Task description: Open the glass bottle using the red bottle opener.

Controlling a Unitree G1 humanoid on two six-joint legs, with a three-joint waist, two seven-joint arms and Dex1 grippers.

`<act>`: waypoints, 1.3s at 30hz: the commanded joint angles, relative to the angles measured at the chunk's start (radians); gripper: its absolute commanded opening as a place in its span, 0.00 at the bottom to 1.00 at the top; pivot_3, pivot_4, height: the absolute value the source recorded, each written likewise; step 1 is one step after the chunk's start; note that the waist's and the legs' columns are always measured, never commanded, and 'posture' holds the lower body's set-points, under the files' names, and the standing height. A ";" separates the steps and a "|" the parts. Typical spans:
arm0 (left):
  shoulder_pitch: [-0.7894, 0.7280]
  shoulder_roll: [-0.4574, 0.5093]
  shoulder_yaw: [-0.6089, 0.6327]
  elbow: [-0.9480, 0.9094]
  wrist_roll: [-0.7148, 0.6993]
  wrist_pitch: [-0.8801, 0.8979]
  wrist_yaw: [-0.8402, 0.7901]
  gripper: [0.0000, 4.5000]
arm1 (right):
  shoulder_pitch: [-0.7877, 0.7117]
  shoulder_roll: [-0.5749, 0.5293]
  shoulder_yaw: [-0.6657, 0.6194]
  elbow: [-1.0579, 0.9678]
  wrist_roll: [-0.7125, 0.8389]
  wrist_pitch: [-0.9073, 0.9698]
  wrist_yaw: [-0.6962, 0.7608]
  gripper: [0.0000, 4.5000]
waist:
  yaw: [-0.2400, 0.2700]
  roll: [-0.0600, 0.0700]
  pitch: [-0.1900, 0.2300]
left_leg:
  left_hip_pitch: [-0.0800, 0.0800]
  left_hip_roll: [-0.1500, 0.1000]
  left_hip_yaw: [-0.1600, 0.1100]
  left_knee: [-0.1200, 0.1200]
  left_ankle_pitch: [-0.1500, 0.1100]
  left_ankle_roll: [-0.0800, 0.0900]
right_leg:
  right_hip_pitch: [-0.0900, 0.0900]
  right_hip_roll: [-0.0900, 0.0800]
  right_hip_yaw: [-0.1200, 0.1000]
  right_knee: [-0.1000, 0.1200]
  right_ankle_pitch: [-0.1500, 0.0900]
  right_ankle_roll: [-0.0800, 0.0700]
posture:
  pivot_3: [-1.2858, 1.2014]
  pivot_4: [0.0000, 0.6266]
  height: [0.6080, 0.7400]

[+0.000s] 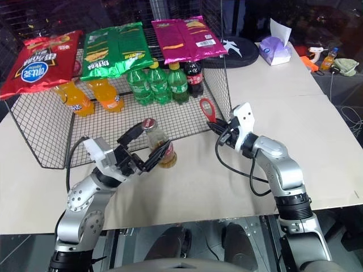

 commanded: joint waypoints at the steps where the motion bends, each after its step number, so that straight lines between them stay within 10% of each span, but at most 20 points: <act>1: 0.000 -0.005 -0.004 0.008 0.009 -0.036 -0.004 0.99 | -0.032 0.000 -0.007 -0.018 0.005 -0.020 0.011 0.00 | -0.001 0.000 0.000 | 0.000 0.000 0.000 0.000 0.000 0.000 | 0.000 0.000 0.000 0.000 0.000 0.000 | 0.52 0.24 1.00; 5: -0.008 -0.008 -0.001 0.022 0.000 -0.044 -0.016 0.99 | -0.036 -0.001 -0.008 -0.013 0.004 -0.022 0.015 0.00 | 0.000 0.000 0.000 | 0.000 0.000 0.000 0.000 0.000 0.000 | 0.000 0.000 0.000 0.000 0.000 0.000 | 0.52 0.24 1.00; 15: -0.025 -0.009 0.006 0.044 -0.034 -0.048 -0.034 0.27 | -0.033 0.000 -0.007 -0.014 0.002 -0.022 0.015 0.00 | 0.000 0.000 0.000 | 0.000 0.000 0.000 0.000 0.000 0.000 | 0.000 0.000 0.000 0.000 0.000 0.000 | 0.52 0.24 1.00; 27: -0.025 -0.004 -0.007 0.061 -0.025 -0.055 -0.037 0.24 | -0.084 0.004 0.066 -0.082 -0.061 -0.087 0.025 0.00 | -0.001 0.000 0.000 | 0.001 0.000 0.000 0.000 0.000 0.000 | 0.000 0.000 0.000 0.001 0.000 0.000 | 0.52 0.24 1.00; 39: -0.026 -0.002 -0.012 0.071 -0.008 -0.063 -0.032 0.24 | -0.060 0.081 0.275 0.035 -0.348 -0.547 -0.024 0.00 | 0.000 0.000 0.000 | 0.001 0.000 0.000 0.001 0.000 0.000 | 0.001 0.000 0.000 0.000 0.000 0.000 | 0.52 0.24 1.00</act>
